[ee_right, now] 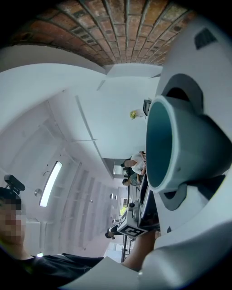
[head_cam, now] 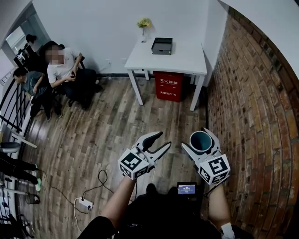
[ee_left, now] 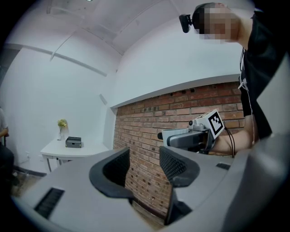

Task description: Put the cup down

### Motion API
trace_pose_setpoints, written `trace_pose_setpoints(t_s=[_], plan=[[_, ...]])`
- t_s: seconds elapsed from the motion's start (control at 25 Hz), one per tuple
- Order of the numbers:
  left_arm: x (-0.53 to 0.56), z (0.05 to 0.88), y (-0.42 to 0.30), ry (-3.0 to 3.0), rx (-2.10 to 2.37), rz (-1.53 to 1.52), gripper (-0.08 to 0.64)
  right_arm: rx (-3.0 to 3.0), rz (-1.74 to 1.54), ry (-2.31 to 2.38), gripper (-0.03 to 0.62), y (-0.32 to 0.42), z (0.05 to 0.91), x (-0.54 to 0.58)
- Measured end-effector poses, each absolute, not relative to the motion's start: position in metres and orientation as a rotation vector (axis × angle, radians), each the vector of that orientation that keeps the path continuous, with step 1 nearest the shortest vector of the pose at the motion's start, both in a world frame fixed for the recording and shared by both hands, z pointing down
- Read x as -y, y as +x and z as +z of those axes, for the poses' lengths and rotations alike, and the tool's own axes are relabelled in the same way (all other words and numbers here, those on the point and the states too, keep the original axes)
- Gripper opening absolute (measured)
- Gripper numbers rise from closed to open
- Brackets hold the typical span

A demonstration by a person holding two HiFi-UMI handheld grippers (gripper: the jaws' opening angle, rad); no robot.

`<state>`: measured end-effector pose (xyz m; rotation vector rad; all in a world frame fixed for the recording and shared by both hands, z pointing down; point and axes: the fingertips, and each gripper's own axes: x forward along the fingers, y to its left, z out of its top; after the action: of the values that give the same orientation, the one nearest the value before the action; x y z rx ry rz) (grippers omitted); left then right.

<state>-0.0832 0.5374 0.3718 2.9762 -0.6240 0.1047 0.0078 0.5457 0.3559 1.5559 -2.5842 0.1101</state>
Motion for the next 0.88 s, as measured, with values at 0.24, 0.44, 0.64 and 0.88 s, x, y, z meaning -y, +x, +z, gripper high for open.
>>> trace_pose_setpoints(t_s=[0.24,0.44,0.64,0.88], plan=[[-0.533,0.374,-0.060,2.984,0.647,0.101,0.208,2.593,0.112,1.536,0.414,0.027,0.361,-0.541],[-0.529,0.378,-0.042,2.977,0.674,0.107,0.199,2.604,0.125,1.527,0.414,0.045,0.367,-0.533],[-0.520,0.386,-0.036,2.958,0.703,0.116,0.199,2.603,0.139,1.521,0.414,0.055,0.373,-0.524],[-0.493,0.398,-0.030,2.940,0.707,0.106,0.199,2.583,0.137,1.531,0.414,0.065,0.381,-0.500]])
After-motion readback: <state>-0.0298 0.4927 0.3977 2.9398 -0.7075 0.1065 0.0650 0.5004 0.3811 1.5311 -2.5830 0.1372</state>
